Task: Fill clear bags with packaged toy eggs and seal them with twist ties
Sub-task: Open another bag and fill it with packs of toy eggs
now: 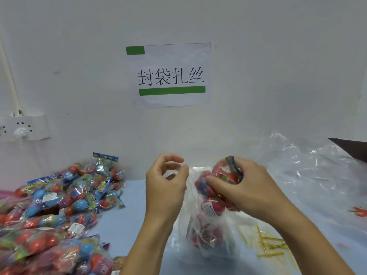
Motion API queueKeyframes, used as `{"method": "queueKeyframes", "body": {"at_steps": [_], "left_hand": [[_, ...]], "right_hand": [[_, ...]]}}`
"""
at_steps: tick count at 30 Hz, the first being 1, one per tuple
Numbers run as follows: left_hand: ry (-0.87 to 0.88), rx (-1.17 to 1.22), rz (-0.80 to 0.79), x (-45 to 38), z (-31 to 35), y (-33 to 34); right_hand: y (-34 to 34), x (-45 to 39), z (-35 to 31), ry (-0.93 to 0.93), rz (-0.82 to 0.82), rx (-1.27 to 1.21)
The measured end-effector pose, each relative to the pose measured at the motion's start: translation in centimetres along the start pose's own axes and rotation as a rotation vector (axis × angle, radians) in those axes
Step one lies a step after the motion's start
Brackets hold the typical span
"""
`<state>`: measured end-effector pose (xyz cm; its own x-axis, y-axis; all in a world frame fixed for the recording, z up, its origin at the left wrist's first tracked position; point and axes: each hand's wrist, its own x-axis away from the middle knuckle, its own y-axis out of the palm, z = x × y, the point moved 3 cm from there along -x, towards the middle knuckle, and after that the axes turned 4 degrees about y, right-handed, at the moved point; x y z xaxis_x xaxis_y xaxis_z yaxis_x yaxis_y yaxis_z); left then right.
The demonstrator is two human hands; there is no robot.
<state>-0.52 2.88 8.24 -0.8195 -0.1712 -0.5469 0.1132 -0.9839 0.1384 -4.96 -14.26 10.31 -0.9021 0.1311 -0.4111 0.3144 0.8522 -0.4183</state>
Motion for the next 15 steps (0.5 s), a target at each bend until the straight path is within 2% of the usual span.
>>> {"method": "queueKeyframes", "body": {"at_steps": [4,5,6,9,11,13,15], "left_hand": [[0.092,-0.123,-0.008,0.2,0.1,0.3],[0.104,-0.142,-0.007,0.1,0.1,0.3],[0.109,-0.149,-0.006,0.1,0.1,0.2],[0.089,-0.139,-0.013,0.0,0.1,0.0],[0.068,-0.134,-0.029,0.0,0.2,-0.1],[0.043,-0.13,-0.046,0.1,0.3,-0.1],[0.004,-0.104,-0.059,0.2,0.2,-0.1]], "right_hand": [[0.5,0.6,-0.5,-0.156,-0.199,0.196],[0.5,0.6,-0.6,-0.168,-0.201,0.201],[0.4,0.6,-0.7,-0.171,-0.159,0.183],[-0.4,0.1,-0.5,-0.126,0.124,0.078],[-1.1,-0.2,-0.4,-0.062,0.251,-0.018],[-1.3,-0.3,-0.2,0.043,0.253,-0.205],[-1.2,-0.4,0.0,0.178,0.172,-0.445]]}}
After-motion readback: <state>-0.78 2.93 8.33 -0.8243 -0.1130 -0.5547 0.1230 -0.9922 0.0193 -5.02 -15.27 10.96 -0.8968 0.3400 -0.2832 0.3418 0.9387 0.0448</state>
